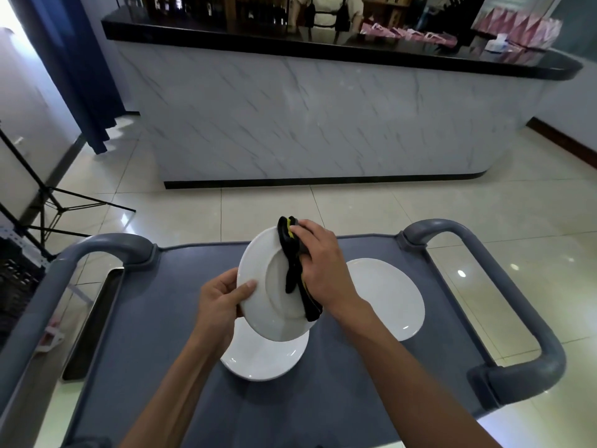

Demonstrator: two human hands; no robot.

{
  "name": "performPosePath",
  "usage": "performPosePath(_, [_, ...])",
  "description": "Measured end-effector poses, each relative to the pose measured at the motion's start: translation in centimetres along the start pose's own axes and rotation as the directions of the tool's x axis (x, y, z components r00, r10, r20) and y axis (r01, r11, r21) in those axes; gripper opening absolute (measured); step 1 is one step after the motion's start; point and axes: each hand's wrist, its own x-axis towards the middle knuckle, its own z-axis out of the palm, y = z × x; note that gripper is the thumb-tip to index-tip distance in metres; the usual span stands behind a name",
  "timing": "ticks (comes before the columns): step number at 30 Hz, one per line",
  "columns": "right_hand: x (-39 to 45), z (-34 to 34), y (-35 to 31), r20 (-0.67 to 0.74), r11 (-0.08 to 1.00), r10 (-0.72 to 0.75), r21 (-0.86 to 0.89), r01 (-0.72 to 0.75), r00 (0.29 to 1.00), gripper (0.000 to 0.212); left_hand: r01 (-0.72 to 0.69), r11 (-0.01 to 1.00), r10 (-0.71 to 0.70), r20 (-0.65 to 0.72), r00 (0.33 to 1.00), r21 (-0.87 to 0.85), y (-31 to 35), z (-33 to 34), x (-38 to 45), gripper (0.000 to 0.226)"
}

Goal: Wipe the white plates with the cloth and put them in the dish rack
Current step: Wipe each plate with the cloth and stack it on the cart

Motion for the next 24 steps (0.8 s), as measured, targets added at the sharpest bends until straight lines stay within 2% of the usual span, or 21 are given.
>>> performPosePath(5, [1.0, -0.8, 1.1, 0.022, 0.989, 0.120, 0.085, -0.122, 0.992, 0.045, -0.021, 0.997, 0.019, -0.034, 0.999, -0.071, 0.7, -0.6, 0.4, 0.018])
performPosePath(18, [1.1, -2.1, 1.5, -0.027, 0.976, 0.144, 0.168, -0.138, 0.989, 0.040, 0.002, 0.976, -0.023, -0.094, 0.995, -0.219, 1.5, -0.1, 0.8, 0.024])
performPosePath(24, [0.2, -2.0, 1.7, -0.032, 0.942, 0.209, 0.273, -0.193, 0.977, 0.040, 0.029, 0.955, -0.077, -0.150, 0.986, -0.294, 2.1, -0.2, 1.3, 0.017])
